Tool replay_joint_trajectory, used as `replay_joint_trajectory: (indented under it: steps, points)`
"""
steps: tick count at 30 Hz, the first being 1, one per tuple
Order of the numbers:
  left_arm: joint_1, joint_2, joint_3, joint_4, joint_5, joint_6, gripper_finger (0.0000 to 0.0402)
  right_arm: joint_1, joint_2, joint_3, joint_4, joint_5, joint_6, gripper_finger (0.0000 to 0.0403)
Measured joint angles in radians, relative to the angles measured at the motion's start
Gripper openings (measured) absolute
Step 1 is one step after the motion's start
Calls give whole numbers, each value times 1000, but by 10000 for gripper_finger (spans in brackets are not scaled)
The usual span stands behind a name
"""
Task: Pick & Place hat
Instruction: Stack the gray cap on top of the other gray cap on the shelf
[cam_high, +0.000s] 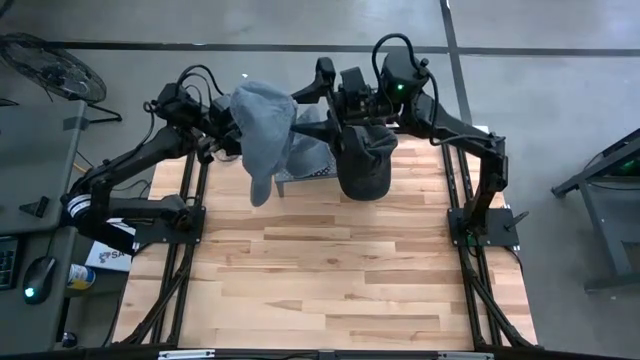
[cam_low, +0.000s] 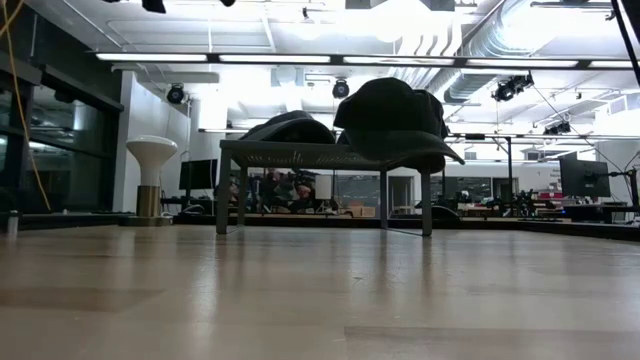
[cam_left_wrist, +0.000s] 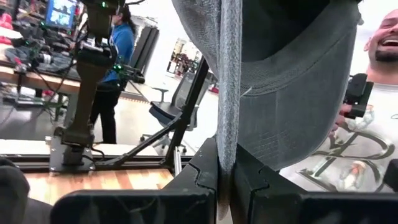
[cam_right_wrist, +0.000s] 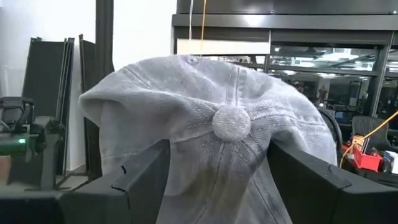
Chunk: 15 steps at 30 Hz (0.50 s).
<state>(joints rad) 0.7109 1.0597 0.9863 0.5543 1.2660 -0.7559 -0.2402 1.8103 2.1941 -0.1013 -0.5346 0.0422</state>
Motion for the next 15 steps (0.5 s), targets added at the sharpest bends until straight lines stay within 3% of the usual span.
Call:
replay_joint_trajectory:
  steps: [7,15]
  points:
    - [-6,5,0,-1,-11,0,5,5,4,0,-6,0,-20,244]
    - [-5,5,0,-3,-14,-8,5,5,3,0,1,-26,-21,154]
